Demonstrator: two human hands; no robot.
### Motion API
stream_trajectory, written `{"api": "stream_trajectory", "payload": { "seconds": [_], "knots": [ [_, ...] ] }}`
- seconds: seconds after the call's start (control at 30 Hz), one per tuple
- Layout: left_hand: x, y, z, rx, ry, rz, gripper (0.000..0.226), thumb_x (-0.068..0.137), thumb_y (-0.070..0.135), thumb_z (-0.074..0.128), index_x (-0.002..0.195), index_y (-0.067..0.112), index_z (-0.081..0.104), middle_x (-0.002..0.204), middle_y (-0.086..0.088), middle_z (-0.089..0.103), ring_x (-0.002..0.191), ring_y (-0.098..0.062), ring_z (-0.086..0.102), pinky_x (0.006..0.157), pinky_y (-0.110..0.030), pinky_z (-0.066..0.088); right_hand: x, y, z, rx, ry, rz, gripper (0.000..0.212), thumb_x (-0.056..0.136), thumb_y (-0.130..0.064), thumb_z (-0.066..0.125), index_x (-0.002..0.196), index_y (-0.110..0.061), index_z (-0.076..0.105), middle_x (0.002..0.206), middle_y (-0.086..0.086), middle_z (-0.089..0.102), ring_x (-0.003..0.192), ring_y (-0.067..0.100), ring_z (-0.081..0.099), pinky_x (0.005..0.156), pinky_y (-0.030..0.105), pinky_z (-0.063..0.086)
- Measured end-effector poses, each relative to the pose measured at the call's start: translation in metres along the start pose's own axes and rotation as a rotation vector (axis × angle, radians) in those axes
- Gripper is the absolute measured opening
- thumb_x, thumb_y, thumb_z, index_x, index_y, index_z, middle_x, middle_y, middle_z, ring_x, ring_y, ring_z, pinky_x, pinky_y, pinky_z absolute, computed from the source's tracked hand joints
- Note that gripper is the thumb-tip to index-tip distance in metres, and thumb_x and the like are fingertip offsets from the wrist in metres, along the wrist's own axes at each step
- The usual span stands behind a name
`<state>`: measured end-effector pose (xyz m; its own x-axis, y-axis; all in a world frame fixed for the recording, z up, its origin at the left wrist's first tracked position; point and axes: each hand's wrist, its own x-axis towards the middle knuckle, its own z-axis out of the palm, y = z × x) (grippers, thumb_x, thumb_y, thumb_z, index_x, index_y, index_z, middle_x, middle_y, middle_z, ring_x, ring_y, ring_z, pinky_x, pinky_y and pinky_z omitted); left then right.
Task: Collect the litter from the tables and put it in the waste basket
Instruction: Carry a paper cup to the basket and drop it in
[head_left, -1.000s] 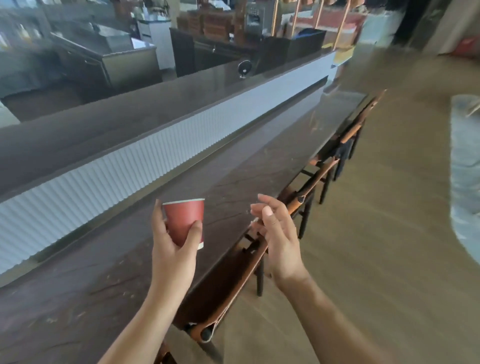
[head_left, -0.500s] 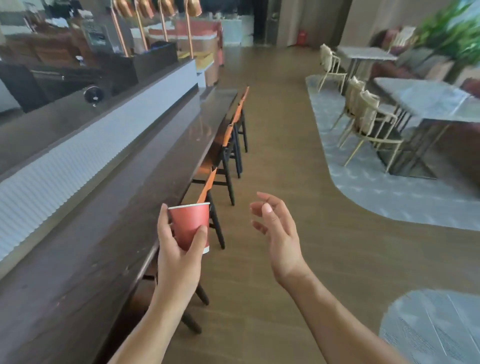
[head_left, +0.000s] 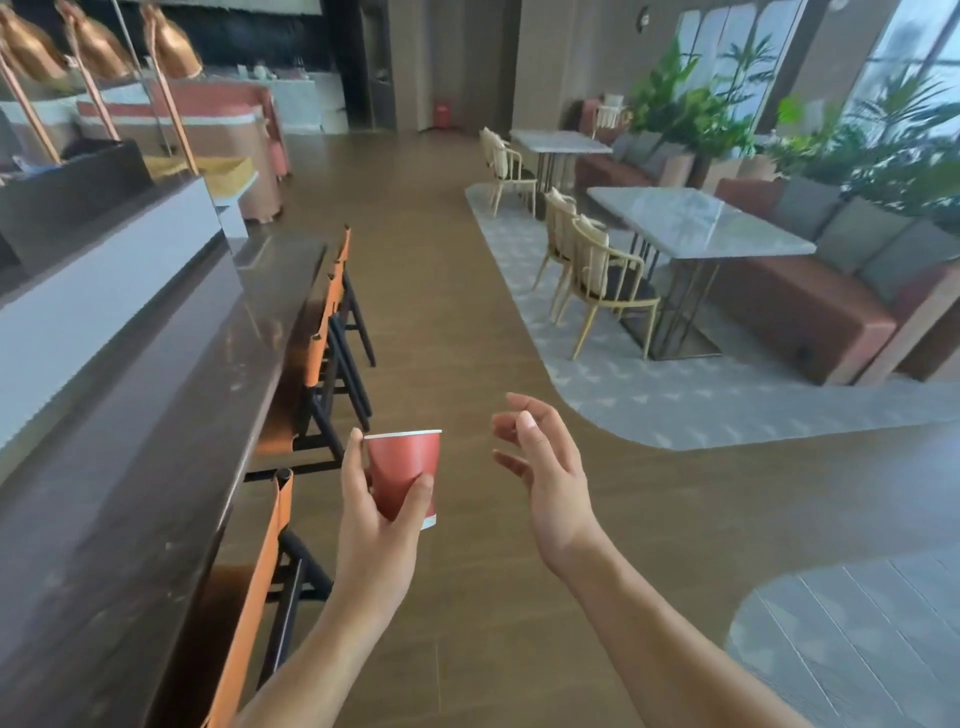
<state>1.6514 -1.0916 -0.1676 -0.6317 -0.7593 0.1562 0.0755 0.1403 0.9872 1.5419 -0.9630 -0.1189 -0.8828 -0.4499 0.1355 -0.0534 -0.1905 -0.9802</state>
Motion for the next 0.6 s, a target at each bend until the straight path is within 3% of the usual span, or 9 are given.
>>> {"api": "stream_trajectory", "payload": {
  "seconds": [0.13, 0.27, 0.5, 0.6],
  "knots": [
    [0.073, -0.004, 0.021, -0.003, -0.035, -0.008, 0.084, 0.102, 0.020, 0.069, 0.166, 0.034, 0.018, 0.129, 0.025, 0.053, 0.100, 0.028, 0.058, 0.070, 0.003, 0.046, 0.067, -0.001, 0.005, -0.001, 0.044, -0.019, 0.047, 0.085, -0.061, 0.057, 0.122, -0.034, 0.071, 0.113, -0.003, 0.073, 0.117, 0.014, 0.067, 0.106, 0.049, 0.054],
    [0.137, -0.011, 0.044, -0.012, -0.086, -0.011, 0.084, 0.102, 0.021, 0.068, 0.167, 0.033, 0.017, 0.140, 0.020, 0.047, 0.104, 0.030, 0.054, 0.073, 0.004, 0.045, 0.127, 0.007, 0.003, 0.010, 0.084, -0.031, 0.050, 0.084, -0.062, 0.058, 0.123, -0.032, 0.070, 0.110, -0.007, 0.074, 0.117, 0.014, 0.067, 0.105, 0.046, 0.055],
    [0.261, -0.033, 0.101, 0.001, -0.111, 0.028, 0.086, 0.101, 0.028, 0.072, 0.167, 0.034, 0.017, 0.137, 0.029, 0.048, 0.108, 0.029, 0.054, 0.086, -0.005, 0.046, 0.253, 0.032, -0.010, 0.024, 0.129, -0.046, 0.050, 0.084, -0.062, 0.058, 0.121, -0.031, 0.071, 0.112, -0.004, 0.074, 0.118, 0.017, 0.068, 0.102, 0.043, 0.056],
    [0.325, -0.041, 0.135, -0.005, -0.105, 0.040, 0.087, 0.101, 0.021, 0.070, 0.167, 0.034, 0.016, 0.145, 0.012, 0.051, 0.113, 0.026, 0.054, 0.082, 0.001, 0.046, 0.323, 0.039, -0.019, 0.030, 0.134, -0.054, 0.045, 0.084, -0.062, 0.058, 0.117, -0.035, 0.073, 0.115, 0.000, 0.074, 0.118, 0.018, 0.068, 0.101, 0.043, 0.056]
  ]
}}
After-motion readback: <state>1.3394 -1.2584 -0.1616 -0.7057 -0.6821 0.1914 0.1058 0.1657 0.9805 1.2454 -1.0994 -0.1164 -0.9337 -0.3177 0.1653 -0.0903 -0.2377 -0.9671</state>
